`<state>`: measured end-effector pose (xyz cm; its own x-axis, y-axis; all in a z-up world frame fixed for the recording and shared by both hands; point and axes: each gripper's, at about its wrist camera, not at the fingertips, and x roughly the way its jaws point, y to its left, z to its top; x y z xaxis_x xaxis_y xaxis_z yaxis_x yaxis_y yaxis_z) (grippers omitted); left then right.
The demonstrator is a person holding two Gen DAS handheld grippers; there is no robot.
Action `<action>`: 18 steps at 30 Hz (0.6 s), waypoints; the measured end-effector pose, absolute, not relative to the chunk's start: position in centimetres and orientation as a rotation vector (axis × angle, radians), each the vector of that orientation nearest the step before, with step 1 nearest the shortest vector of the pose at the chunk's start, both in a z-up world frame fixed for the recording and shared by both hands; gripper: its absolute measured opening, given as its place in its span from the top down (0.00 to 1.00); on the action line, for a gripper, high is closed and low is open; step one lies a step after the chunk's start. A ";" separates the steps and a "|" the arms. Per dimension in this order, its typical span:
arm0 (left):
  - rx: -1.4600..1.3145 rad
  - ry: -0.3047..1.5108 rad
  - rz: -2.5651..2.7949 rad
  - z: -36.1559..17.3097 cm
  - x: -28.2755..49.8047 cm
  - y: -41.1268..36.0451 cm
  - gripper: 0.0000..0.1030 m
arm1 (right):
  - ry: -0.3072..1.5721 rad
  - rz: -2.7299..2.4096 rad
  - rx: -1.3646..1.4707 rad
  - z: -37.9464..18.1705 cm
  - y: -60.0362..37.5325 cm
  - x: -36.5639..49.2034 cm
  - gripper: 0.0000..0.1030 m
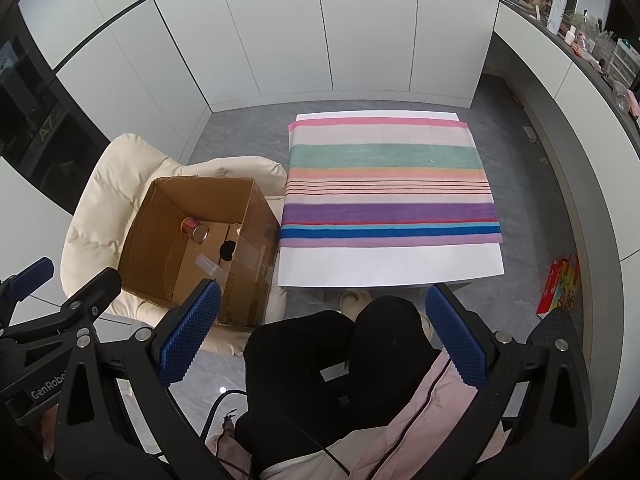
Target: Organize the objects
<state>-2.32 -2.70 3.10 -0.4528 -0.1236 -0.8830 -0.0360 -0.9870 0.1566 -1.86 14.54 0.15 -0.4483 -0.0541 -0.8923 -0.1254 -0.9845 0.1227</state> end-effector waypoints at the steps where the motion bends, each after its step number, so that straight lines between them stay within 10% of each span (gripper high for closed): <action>1: 1.615 -0.236 -2.624 3.1 -2.3 -2.6 0.06 | 0.263 2.625 -1.624 0.2 14.5 -1.8 0.00; 18: 1.621 -0.252 -2.624 3.0 -2.5 -2.2 0.06 | 0.284 2.608 -1.640 -0.1 14.5 -1.8 0.00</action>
